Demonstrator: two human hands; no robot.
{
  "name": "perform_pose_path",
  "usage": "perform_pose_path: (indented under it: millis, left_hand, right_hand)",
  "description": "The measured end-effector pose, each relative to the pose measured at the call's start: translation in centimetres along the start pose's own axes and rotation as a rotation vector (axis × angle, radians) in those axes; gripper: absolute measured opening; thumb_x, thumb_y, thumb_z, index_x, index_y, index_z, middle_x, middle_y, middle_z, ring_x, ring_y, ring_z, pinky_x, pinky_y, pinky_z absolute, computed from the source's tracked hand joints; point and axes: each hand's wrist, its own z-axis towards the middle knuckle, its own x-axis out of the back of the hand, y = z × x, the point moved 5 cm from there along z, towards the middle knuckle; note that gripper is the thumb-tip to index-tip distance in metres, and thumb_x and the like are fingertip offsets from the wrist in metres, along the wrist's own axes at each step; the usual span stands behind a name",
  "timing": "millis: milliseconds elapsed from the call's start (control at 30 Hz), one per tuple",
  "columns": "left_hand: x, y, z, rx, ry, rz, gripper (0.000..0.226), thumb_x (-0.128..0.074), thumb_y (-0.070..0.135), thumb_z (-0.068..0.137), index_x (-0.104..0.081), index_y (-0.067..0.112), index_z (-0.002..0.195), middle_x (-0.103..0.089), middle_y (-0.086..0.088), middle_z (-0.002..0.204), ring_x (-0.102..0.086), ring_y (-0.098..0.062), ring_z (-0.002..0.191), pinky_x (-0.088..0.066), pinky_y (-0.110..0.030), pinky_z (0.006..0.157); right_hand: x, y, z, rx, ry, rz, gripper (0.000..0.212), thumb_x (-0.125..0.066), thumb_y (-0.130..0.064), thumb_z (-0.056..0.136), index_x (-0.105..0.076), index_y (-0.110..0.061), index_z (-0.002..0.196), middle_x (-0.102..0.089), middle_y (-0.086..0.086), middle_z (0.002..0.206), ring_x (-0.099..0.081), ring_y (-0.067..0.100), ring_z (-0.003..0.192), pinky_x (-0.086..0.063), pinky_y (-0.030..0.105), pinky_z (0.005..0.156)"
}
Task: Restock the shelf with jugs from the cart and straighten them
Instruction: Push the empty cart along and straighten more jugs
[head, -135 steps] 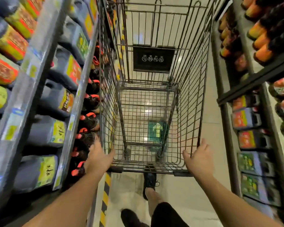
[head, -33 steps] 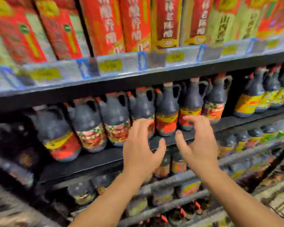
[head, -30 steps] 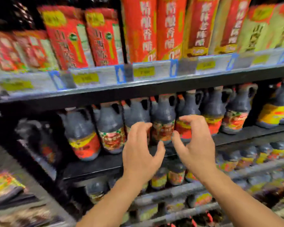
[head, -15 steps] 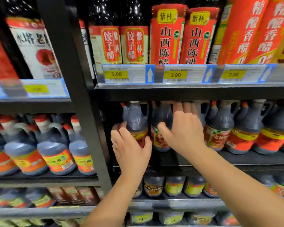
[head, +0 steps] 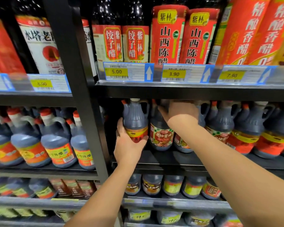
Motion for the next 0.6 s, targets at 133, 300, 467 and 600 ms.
perform_pose_path:
  millis: [133, 300, 467, 600]
  left_hand:
    - [0.2, 0.3, -0.2, -0.012, 0.01, -0.017, 0.107, -0.083, 0.045, 0.067, -0.012, 0.041, 0.147, -0.05, 0.0, 0.142, -0.058, -0.029, 0.117, -0.054, -0.05, 0.088]
    - [0.6, 0.4, -0.9, -0.041, 0.03, -0.061, 0.106, -0.084, 0.044, 0.065, -0.017, 0.04, 0.147, -0.051, 0.002, 0.14, -0.058, -0.027, 0.116, -0.054, -0.052, 0.087]
    - [1.1, -0.1, -1.8, -0.071, 0.042, -0.087, 0.101, -0.084, 0.045, 0.067, -0.021, 0.037, 0.145, -0.052, 0.004, 0.133, -0.059, -0.022, 0.111, -0.055, -0.049, 0.082]
    - [1.5, -0.4, -2.3, -0.098, 0.057, -0.075, 0.096, -0.082, 0.047, 0.068, -0.023, 0.037, 0.142, -0.052, 0.007, 0.128, -0.057, -0.014, 0.102, -0.055, -0.038, 0.074]
  right_hand:
    - [0.1, 0.6, 0.0, -0.024, -0.048, 0.113, 0.04, -0.045, -0.053, 0.096, -0.064, -0.021, 0.111, -0.064, 0.01, 0.118, -0.059, 0.034, 0.109, -0.041, 0.035, 0.075]
    - [0.2, 1.2, -0.1, -0.049, -0.152, 0.193, 0.046, -0.041, -0.052, 0.098, -0.06, -0.018, 0.121, -0.063, 0.009, 0.122, -0.059, 0.032, 0.111, -0.043, 0.032, 0.081]
    - [0.2, 1.4, -1.2, -0.004, -0.226, 0.227, 0.024, -0.052, -0.033, 0.097, -0.065, -0.013, 0.103, -0.067, 0.006, 0.102, -0.059, 0.025, 0.082, -0.038, 0.025, 0.066]
    - [1.6, 1.2, -1.9, 0.036, -0.075, 0.315, 0.023, -0.054, -0.037, 0.094, -0.061, -0.015, 0.1, -0.065, 0.006, 0.09, -0.062, 0.029, 0.079, -0.045, 0.029, 0.063]
